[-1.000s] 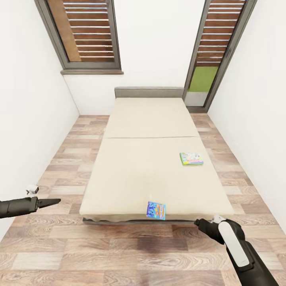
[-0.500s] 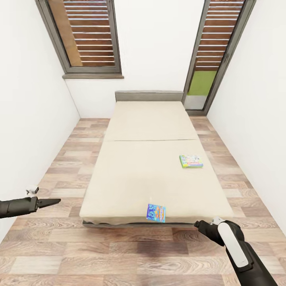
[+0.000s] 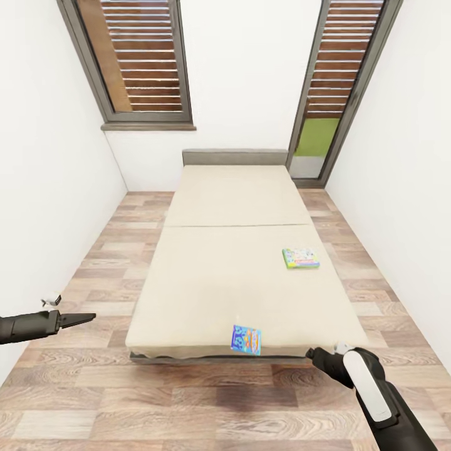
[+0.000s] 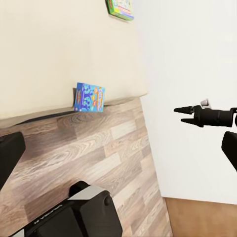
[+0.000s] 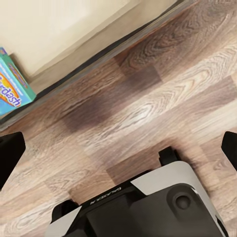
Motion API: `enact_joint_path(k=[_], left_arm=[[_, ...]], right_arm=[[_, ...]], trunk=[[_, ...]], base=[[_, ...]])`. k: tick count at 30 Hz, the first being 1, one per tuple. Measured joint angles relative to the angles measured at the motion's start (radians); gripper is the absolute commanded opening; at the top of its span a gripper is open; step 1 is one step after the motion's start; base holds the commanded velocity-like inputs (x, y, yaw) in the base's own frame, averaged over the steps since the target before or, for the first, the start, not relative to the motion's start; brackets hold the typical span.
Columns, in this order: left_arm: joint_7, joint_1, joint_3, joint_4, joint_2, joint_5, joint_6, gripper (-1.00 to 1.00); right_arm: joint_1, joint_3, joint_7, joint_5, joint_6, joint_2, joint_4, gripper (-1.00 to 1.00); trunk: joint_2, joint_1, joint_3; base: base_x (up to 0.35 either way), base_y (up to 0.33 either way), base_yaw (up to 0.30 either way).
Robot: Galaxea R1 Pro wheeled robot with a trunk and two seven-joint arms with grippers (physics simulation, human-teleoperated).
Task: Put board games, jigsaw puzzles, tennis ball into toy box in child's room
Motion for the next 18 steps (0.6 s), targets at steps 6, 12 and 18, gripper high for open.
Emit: enact_joint_path(k=[6, 12, 18], left_arm=[[-0.001, 0.000, 0.000, 0.000, 0.000, 0.000, 0.000, 1.00], [0.000, 0.000, 0.000, 0.000, 0.000, 0.000, 0.000, 1.00], [0.000, 0.000, 0.000, 0.000, 0.000, 0.000, 0.000, 1.00]], right_arm=[[0.000, 0.000, 0.000, 0.000, 0.000, 0.001, 0.000, 1.00], [0.000, 0.000, 0.000, 0.000, 0.000, 0.001, 0.001, 1.00], [0.000, -0.003, 0.000, 0.000, 0.000, 0.000, 0.001, 1.00]], trunk=[[0.000, 0.000, 0.010], [0.000, 0.000, 0.020], [0.000, 0.000, 0.026]], base=[[0.000, 0.000, 0.000], [0.000, 0.000, 0.000], [0.000, 0.000, 0.000]])
